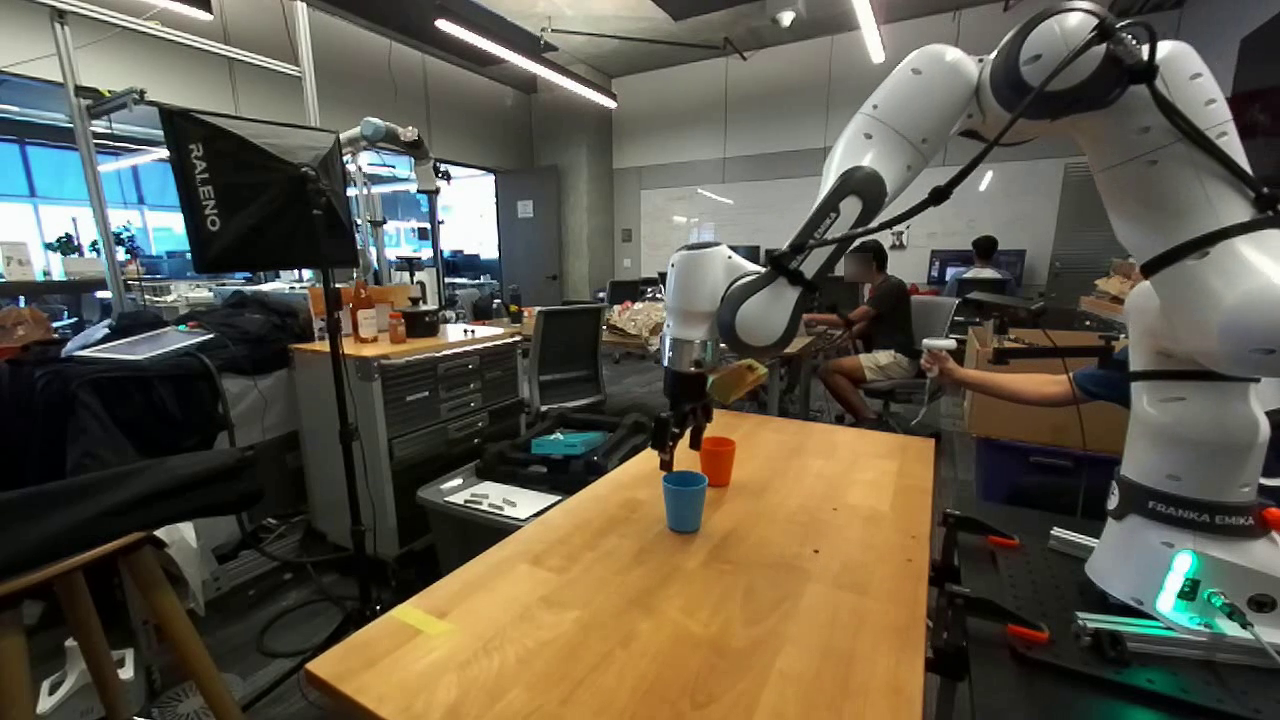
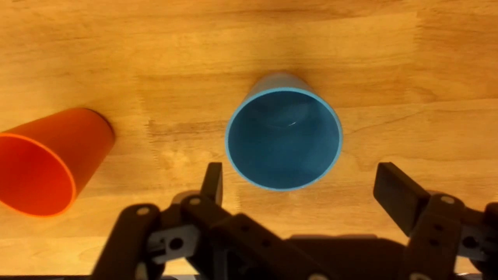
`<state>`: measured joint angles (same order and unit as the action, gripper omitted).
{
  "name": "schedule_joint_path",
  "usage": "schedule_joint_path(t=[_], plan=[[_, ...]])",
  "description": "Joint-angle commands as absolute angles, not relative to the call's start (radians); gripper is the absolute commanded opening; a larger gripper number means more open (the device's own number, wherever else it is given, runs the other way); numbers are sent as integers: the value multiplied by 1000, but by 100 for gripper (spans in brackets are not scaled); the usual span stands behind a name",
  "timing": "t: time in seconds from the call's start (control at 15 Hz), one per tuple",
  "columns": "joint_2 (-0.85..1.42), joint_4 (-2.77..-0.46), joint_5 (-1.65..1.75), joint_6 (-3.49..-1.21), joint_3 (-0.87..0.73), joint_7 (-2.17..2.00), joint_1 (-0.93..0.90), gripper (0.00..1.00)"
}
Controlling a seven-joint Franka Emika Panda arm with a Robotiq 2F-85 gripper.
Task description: Put the blue cup on top of the orange cup
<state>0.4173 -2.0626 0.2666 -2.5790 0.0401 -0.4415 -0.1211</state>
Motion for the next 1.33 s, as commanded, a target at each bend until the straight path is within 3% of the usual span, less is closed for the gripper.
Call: schedule_joint_path(t=[0.0, 0.4, 0.47, 0.6, 1.07, 1.27], plan=[[565, -1912, 246, -2547, -12, -458, -196, 100], [637, -1851, 213, -2536, -23, -437, -243, 100], [640, -1855, 212, -2541, -23, -434, -245, 75], [634, -1869, 203, -2543, -23, -432, -243, 66], [586, -1920, 176, -2514, -56, -420, -209, 11], [565, -1918, 174, -2485, -77, -419, -187, 2]])
